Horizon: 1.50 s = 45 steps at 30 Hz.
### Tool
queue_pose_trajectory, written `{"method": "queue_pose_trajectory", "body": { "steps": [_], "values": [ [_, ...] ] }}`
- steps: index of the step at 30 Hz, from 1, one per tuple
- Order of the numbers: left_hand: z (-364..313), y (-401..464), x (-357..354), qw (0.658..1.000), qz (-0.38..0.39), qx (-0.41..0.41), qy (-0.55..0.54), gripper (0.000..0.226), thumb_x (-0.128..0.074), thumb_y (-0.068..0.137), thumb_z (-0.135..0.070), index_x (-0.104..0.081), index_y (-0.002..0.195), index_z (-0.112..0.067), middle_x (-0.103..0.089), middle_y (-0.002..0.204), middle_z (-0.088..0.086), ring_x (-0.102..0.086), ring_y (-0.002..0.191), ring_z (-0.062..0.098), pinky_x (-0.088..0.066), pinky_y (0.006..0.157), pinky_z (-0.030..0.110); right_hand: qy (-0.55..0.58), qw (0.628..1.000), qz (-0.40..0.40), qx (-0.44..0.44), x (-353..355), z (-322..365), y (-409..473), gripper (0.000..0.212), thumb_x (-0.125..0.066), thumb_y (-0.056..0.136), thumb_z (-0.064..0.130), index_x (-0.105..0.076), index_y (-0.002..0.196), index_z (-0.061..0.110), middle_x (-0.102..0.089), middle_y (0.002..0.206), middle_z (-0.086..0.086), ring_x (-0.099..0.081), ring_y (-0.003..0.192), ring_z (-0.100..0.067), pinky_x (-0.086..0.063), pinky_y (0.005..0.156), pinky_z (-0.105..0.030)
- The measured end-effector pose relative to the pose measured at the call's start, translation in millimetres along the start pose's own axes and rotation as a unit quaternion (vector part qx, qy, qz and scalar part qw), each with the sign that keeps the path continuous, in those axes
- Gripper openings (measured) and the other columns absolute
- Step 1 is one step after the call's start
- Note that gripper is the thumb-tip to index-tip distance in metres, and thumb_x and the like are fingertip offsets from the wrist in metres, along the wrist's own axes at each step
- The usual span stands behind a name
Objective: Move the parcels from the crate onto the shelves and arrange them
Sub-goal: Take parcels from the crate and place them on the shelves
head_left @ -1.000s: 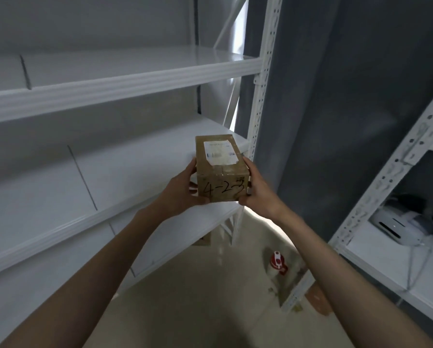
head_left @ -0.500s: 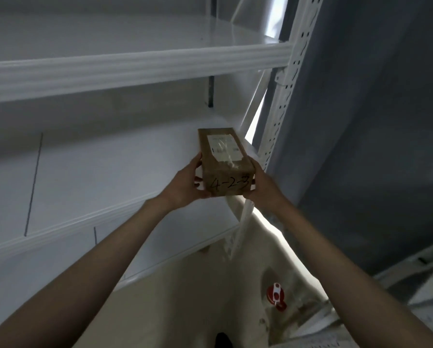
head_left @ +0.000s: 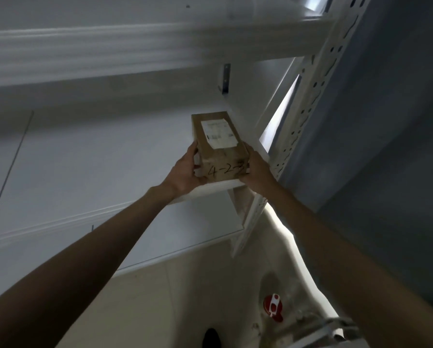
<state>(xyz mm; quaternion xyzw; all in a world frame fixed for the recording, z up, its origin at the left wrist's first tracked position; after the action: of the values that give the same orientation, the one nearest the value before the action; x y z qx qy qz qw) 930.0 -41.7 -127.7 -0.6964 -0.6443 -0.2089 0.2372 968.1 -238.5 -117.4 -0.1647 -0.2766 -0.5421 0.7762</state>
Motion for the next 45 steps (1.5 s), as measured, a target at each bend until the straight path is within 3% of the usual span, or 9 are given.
{"method": "queue_pose_trajectory", "body": {
  "steps": [6,11,15,22,25,31,37,41,45],
  "values": [
    [13.3,44.0,1.1,0.998,-0.045,0.042,-0.003,0.105,-0.077,0.080,-0.008,-0.007,0.156,-0.025,-0.050,0.141,0.011,-0.057,0.119,0.026,-0.049,0.100,0.042,-0.006,1.000,0.001,-0.009,-14.4,-59.9,72.1,0.085,-0.066,0.069,0.039,-0.039,0.148,0.027,-0.059,0.125,-0.008,-0.058,0.118,-0.026,-0.052,0.098,-0.052],
    [17.0,59.9,5.8,0.998,-0.045,0.015,0.040,0.113,-0.079,0.077,-0.011,0.001,0.156,-0.023,-0.034,0.155,0.005,-0.052,0.125,0.033,-0.050,0.097,0.049,-0.002,1.000,0.005,-0.006,-29.7,-89.3,113.8,0.083,-0.064,0.075,0.050,-0.031,0.150,0.041,-0.056,0.133,0.000,-0.059,0.121,-0.019,-0.053,0.098,-0.046],
    [22.0,67.0,12.1,0.998,-0.024,0.014,0.056,0.115,-0.079,0.078,-0.011,0.006,0.155,-0.021,-0.042,0.150,0.009,-0.053,0.125,0.034,-0.049,0.099,0.048,-0.025,1.000,-0.004,0.013,-47.4,-116.2,143.0,0.074,-0.063,0.084,0.041,-0.031,0.151,0.045,-0.056,0.134,0.006,-0.058,0.122,-0.014,-0.054,0.099,-0.045],
    [16.9,53.7,18.8,0.992,0.002,0.040,0.119,0.096,-0.076,0.081,-0.011,-0.013,0.153,-0.012,-0.052,0.137,0.014,-0.051,0.123,0.032,-0.044,0.101,0.038,-0.087,0.993,-0.008,-0.077,-19.8,-47.5,87.1,0.057,-0.063,0.086,0.004,-0.045,0.140,0.008,-0.057,0.126,-0.018,-0.056,0.118,-0.033,-0.048,0.098,-0.036],
    [20.9,30.4,27.5,0.983,0.023,0.044,0.175,0.079,-0.077,0.080,-0.017,-0.034,0.145,-0.012,-0.051,0.138,0.012,-0.048,0.127,0.032,-0.040,0.104,0.037,-0.178,0.972,0.061,-0.143,-6.7,-34.7,53.2,0.050,-0.066,0.089,0.014,-0.046,0.133,0.001,-0.053,0.126,-0.019,-0.056,0.115,-0.035,-0.044,0.081,-0.030],
    [28.9,-56.7,74.9,0.955,0.046,0.046,0.288,0.078,-0.073,0.085,-0.028,-0.032,0.151,-0.019,-0.036,0.151,0.009,-0.036,0.137,0.027,-0.032,0.112,0.037,-0.226,0.946,0.173,-0.157,-10.9,37.6,-3.2,0.034,-0.066,0.090,0.013,-0.057,0.119,-0.001,-0.063,0.108,-0.020,-0.062,0.079,-0.027,-0.054,0.059,-0.033],
    [53.7,-178.1,146.8,0.935,0.030,0.102,0.339,0.076,-0.074,0.081,-0.040,-0.037,0.146,-0.028,-0.047,0.137,0.000,-0.050,0.123,0.020,-0.044,0.099,0.035,-0.301,0.920,0.252,-0.008,-108.6,142.1,-41.9,0.052,-0.072,0.085,0.017,-0.051,0.132,0.016,-0.054,0.109,-0.008,-0.060,0.081,-0.023,-0.056,0.068,-0.037],
    [94.3,-277.0,186.0,0.917,0.016,0.172,0.359,0.077,-0.072,0.082,-0.044,-0.033,0.146,-0.030,-0.047,0.137,-0.002,-0.051,0.123,0.019,-0.046,0.094,0.036,-0.342,0.890,0.285,0.096,-201.5,209.7,-78.7,0.064,-0.073,0.083,0.022,-0.044,0.139,0.026,-0.052,0.131,-0.007,-0.058,0.110,-0.030,-0.050,0.091,-0.038],
    [144.3,-387.6,217.3,0.898,-0.029,0.244,0.365,0.078,-0.070,0.084,-0.043,-0.029,0.149,-0.029,-0.044,0.140,-0.001,-0.050,0.125,0.020,-0.046,0.094,0.038,-0.346,0.862,0.321,0.187,-295.0,270.9,-129.2,0.064,-0.063,0.089,0.014,-0.036,0.147,0.027,-0.044,0.141,-0.005,-0.054,0.118,-0.030,-0.045,0.088,-0.035]
  ]
}}
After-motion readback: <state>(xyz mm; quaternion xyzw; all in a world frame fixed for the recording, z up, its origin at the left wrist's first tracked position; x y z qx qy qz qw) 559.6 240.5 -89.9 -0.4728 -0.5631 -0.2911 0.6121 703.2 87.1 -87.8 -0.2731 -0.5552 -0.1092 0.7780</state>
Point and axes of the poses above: each hand's wrist, its own y-axis towards the middle knuckle, its own x-axis out of the back of the hand, z = x × y, the point moved 3 cm from there along y, towards the middle knuckle
